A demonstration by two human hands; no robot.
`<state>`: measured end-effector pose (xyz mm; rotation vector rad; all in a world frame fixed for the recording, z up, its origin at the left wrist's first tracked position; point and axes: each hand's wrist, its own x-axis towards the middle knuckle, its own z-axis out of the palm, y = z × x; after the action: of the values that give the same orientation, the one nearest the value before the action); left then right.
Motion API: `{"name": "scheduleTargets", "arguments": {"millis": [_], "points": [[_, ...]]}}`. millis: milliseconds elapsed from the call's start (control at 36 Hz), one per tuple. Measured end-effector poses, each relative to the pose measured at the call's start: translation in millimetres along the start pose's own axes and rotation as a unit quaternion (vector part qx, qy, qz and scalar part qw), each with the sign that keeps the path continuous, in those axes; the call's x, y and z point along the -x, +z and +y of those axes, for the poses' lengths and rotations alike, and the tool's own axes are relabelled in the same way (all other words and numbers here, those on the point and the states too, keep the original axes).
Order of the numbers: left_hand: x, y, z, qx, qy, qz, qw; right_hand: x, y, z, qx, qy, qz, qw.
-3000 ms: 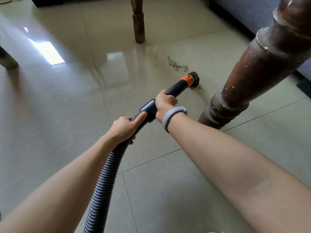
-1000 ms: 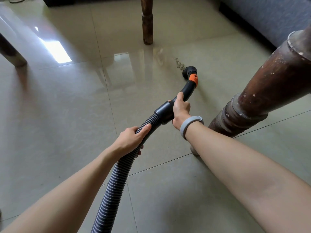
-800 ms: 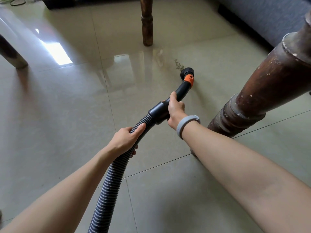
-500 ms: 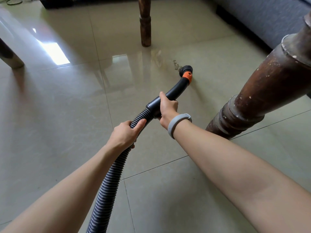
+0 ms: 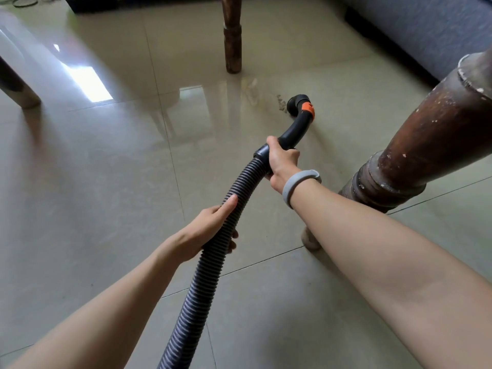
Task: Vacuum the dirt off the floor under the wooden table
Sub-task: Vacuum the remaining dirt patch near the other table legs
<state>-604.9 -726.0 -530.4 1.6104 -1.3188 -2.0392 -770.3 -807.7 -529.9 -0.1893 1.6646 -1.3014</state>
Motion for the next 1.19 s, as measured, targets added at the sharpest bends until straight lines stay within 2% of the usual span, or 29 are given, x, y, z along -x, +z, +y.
{"name": "scheduleTargets", "arguments": {"millis": [83, 222, 361, 528, 722, 917, 1056, 1194], "points": [[7.6, 2.6, -4.1, -0.002, 0.004, -0.012, 1.000, -3.2, -5.7, -4.2, 0.008, 0.000, -0.001, 1.000], [9.9, 7.0, 1.6, -0.053, 0.034, 0.038, 0.997, 3.0, -7.3, 4.0, 0.008, 0.002, 0.020, 1.000], [12.1, 6.7, 1.7, -0.113, 0.046, 0.071, 0.990, 16.2, -6.1, 16.8, -0.037, 0.027, 0.011, 0.999], [22.6, 5.0, -2.1, -0.075, 0.011, 0.021, 0.997, 28.1, -4.5, 25.1, -0.012, 0.001, -0.016, 1.000], [35.4, 0.4, -15.8, -0.102, -0.027, -0.007, 0.994, 34.4, -14.4, 50.3, 0.015, 0.013, -0.037, 0.999], [33.2, 1.0, -9.1, -0.103, -0.016, 0.010, 0.994, 32.2, -10.0, 43.4, 0.022, 0.015, -0.027, 0.999], [27.1, 4.2, 5.5, -0.064, 0.008, 0.027, 0.998, 22.6, 2.9, 20.2, 0.014, 0.012, -0.020, 1.000], [24.1, 3.9, 12.7, -0.042, 0.035, -0.004, 0.998, 10.8, 5.2, -2.2, 0.051, 0.007, -0.018, 0.999]]}}
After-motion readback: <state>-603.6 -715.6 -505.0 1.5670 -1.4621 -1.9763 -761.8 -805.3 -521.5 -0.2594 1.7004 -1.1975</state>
